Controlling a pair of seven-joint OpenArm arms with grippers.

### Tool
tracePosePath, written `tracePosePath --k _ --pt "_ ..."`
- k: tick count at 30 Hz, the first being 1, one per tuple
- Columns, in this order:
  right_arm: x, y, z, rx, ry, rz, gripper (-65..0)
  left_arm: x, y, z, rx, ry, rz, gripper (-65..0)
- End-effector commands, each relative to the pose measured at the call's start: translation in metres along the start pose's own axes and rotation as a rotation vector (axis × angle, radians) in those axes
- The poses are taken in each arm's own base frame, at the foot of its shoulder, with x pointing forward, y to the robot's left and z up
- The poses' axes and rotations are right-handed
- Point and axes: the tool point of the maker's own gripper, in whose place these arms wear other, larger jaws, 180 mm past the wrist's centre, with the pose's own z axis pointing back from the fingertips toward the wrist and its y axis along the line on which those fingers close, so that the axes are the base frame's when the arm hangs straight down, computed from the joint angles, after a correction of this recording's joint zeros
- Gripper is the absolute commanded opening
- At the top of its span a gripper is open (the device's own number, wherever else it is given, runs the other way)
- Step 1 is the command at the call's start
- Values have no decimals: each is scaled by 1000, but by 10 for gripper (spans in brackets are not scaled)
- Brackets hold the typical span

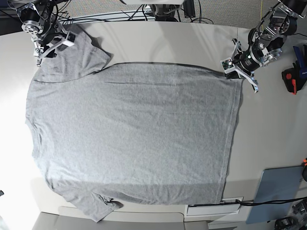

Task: Fold the T-shirt properly
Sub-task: 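Close both grippers on the shirt's shoulder edges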

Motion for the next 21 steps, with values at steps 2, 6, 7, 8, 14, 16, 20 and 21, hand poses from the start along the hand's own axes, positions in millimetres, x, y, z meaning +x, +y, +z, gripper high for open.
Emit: tracePosePath --k 2,6,7,8,14,16,20,21 --pt "3 -8 1 -17 -21 9 -360 -26 -13 3 -56 111 -28 -650" --pt "10 -15 0 -33 -56 2 -360 -26 -13 3 -56 111 -28 -650" --pt "12 -18 -1 -39 -63 -6 -360 -26 -13 3 -56 111 -28 -650" --pt "15 -19 -1 -45 -69 -15 -360 -26 -13 3 -55 111 -28 -650" --pt "25 -28 -3 -64 -100 -52 -361 -26 -13 3 -56 111 -28 -650" --pt "25 -29 -3 -66 -97 -58 -361 -26 -13 3 -54 111 -27 -650" --pt "22 -29 -4 -66 -77 -60 -368 -26 -13 3 -55 111 -28 -650" --pt "21 -29 -4 -65 -74 -60 -392 -26 -13 3 -56 111 -28 -650"
